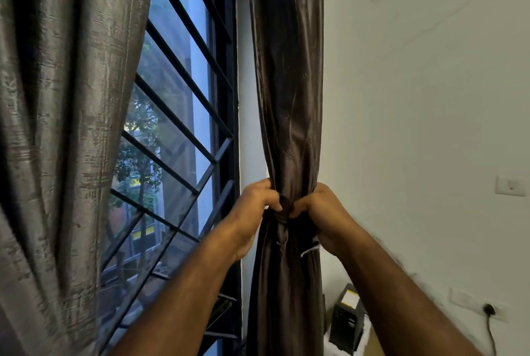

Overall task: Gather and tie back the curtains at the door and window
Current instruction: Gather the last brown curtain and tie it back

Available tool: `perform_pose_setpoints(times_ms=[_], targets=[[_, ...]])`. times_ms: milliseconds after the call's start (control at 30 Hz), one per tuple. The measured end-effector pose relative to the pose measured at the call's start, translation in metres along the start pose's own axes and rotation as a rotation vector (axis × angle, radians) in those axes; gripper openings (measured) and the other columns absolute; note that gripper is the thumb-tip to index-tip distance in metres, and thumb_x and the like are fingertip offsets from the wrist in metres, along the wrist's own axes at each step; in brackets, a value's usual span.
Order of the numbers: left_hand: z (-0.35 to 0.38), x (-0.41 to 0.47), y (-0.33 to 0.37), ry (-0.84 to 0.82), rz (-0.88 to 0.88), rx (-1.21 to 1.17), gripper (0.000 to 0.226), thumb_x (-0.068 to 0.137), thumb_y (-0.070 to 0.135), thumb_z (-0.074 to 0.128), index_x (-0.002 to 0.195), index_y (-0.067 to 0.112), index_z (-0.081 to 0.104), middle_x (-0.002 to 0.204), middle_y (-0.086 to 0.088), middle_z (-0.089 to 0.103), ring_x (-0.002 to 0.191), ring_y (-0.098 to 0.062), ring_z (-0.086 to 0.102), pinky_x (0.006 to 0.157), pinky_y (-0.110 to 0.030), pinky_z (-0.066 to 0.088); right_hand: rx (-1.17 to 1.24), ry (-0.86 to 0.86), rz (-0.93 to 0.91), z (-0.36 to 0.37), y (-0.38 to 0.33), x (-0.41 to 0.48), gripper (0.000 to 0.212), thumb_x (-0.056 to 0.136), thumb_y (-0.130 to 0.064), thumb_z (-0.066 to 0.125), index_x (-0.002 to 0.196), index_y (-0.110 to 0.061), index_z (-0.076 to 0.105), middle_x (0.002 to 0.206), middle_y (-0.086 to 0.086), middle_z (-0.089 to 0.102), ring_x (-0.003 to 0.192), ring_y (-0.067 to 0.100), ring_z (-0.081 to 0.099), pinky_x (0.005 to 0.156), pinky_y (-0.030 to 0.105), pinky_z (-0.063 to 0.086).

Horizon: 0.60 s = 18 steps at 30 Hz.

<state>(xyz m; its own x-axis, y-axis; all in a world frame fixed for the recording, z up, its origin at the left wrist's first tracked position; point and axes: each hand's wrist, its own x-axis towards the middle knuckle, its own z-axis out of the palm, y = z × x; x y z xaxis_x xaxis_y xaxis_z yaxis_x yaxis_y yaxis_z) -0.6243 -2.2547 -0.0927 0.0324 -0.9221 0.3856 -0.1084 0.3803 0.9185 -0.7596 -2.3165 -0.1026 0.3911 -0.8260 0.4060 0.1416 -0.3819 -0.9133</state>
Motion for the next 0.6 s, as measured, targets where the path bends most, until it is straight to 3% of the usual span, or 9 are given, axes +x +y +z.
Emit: perform_pose_setpoints(times_ms=[67, 100, 167, 267, 333, 400, 500, 600], targets=[[0.004, 0.001, -0.003, -0.083, -0.035, -0.05, 0.045, 0.066, 0.026, 0.074, 0.11, 0.027, 0.068, 0.098, 0.001, 0.077, 0.091, -0.014, 0.073, 0.079, -0.032, 0.058, -0.025, -0.036, -0.058, 0.006, 0.002, -0.005, 0.037, 0.079, 0.003, 0.054, 0.101, -0.014, 0.077, 0.092, 0.013, 0.078, 0.086, 0.028, 0.076, 0.072, 0.035, 0.064], [0.008, 0.004, -0.004, -0.003, -0.026, -0.009, 0.054, 0.063, 0.032, 0.083, 0.114, 0.028, 0.066, 0.1, 0.003, 0.077, 0.093, -0.013, 0.073, 0.081, -0.033, 0.059, -0.029, -0.05, -0.074, 0.01, 0.002, -0.007, 0.037, 0.082, -0.001, 0.053, 0.105, -0.018, 0.076, 0.096, 0.012, 0.078, 0.089, 0.026, 0.076, 0.076, 0.038, 0.064], [0.014, 0.01, -0.002, 0.213, 0.025, 0.052, 0.056, 0.059, 0.034, 0.091, 0.109, 0.027, 0.067, 0.094, 0.006, 0.077, 0.087, -0.01, 0.074, 0.077, -0.03, 0.06, -0.03, -0.085, -0.084, 0.012, 0.004, -0.012, 0.051, 0.076, 0.008, 0.05, 0.109, -0.023, 0.072, 0.101, 0.007, 0.078, 0.094, 0.022, 0.075, 0.08, 0.039, 0.063], [0.012, 0.016, -0.005, 0.31, 0.073, 0.014, 0.035, 0.069, 0.021, 0.086, 0.1, 0.024, 0.07, 0.083, 0.006, 0.078, 0.076, -0.01, 0.075, 0.062, -0.023, 0.059, -0.181, -0.061, -0.117, 0.01, 0.015, -0.023, 0.059, 0.072, 0.011, 0.063, 0.115, -0.029, 0.063, 0.104, -0.006, 0.076, 0.097, 0.008, 0.072, 0.082, 0.032, 0.062], [0.005, 0.017, -0.007, 0.376, 0.085, -0.024, 0.025, 0.075, 0.013, 0.078, 0.095, 0.023, 0.069, 0.076, 0.006, 0.076, 0.069, -0.01, 0.074, 0.054, -0.019, 0.055, -0.375, 0.106, -0.173, 0.008, 0.027, -0.036, 0.049, 0.074, -0.003, 0.078, 0.108, -0.034, 0.062, 0.097, -0.015, 0.073, 0.09, -0.002, 0.069, 0.077, 0.025, 0.061], [-0.004, 0.018, -0.01, 0.425, 0.058, -0.031, 0.024, 0.077, 0.012, 0.074, 0.095, 0.025, 0.066, 0.077, 0.005, 0.075, 0.07, -0.013, 0.073, 0.053, -0.023, 0.056, -0.528, 0.295, -0.264, 0.004, 0.039, -0.046, 0.026, 0.079, -0.014, 0.081, 0.091, -0.032, 0.067, 0.083, -0.016, 0.072, 0.075, -0.001, 0.069, 0.066, 0.022, 0.058], [-0.015, 0.021, -0.012, 0.414, 0.017, -0.005, 0.024, 0.077, 0.015, 0.073, 0.097, 0.025, 0.064, 0.087, -0.001, 0.074, 0.079, -0.019, 0.073, 0.06, -0.029, 0.058, -0.321, 0.284, -0.268, -0.008, 0.045, -0.052, 0.015, 0.084, -0.007, 0.077, 0.083, -0.022, 0.074, 0.073, 0.0, 0.075, 0.058, 0.013, 0.07, 0.053, 0.027, 0.056], [-0.022, 0.023, -0.015, 0.364, 0.026, -0.051, 0.024, 0.077, 0.011, 0.072, 0.097, 0.023, 0.067, 0.086, -0.004, 0.075, 0.08, -0.022, 0.073, 0.063, -0.032, 0.059, -0.073, 0.198, -0.251, -0.016, 0.04, -0.05, 0.018, 0.087, -0.003, 0.073, 0.094, -0.019, 0.076, 0.083, 0.009, 0.074, 0.071, 0.023, 0.072, 0.06, 0.024, 0.056]])
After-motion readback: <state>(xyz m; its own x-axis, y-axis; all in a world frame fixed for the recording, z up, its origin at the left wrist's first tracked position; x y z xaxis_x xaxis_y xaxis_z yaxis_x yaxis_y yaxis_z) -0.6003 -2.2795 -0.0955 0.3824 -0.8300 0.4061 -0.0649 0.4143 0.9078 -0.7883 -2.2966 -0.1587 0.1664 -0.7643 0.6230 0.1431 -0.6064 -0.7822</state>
